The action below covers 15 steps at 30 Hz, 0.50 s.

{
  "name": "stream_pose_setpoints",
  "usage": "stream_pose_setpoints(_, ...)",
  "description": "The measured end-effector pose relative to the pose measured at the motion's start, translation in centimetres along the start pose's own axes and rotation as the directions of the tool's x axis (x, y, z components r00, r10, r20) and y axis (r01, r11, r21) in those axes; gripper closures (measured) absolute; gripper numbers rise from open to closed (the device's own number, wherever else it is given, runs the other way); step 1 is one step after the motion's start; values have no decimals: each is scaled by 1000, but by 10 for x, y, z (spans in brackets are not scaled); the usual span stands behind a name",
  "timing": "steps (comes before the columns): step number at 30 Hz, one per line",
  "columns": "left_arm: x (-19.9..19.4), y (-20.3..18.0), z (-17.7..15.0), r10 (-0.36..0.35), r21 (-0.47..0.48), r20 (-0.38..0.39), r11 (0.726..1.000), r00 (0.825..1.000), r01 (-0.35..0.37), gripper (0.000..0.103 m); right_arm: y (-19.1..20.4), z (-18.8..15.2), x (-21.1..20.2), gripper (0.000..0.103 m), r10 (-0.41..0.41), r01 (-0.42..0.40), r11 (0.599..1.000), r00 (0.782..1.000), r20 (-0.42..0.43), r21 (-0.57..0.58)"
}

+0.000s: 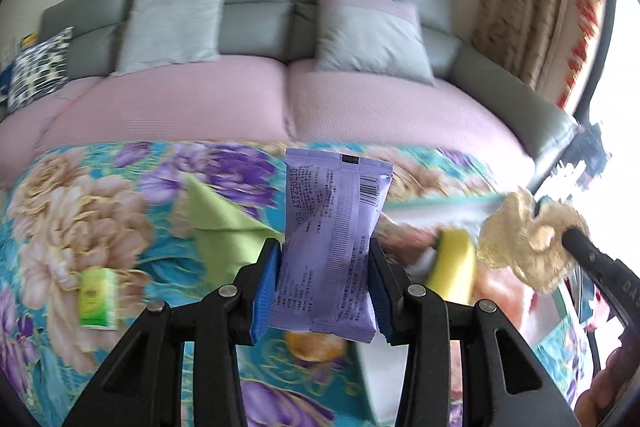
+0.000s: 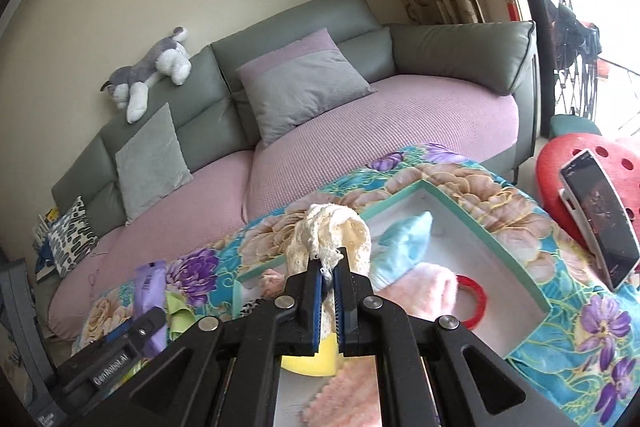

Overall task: Organize soft objects
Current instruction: 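Carry the purple packet and lace cloth over the tray with both tools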

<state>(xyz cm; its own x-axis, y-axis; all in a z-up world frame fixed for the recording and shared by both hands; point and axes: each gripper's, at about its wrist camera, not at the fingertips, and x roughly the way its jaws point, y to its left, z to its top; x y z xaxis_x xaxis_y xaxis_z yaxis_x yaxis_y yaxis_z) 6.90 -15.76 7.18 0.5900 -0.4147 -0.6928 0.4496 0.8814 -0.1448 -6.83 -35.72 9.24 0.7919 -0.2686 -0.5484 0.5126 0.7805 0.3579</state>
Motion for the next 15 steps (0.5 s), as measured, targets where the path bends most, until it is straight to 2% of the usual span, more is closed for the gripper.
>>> stream_pose_setpoints(3,9,-21,-6,-20,47,-25,999,1000,21,59,-7,0,7,98,-37,37,999,999,-32,-6)
stream_pose_setpoints(9,37,-43,-21,-11,107,-111,994,994,23,59,-20,-18,36,98,-58,58,998,985,-164,-4)
stream_pose_setpoints(15,58,-44,-31,-15,106,-165,994,986,33,59,-30,-31,59,98,-93,96,995,967,-238,1)
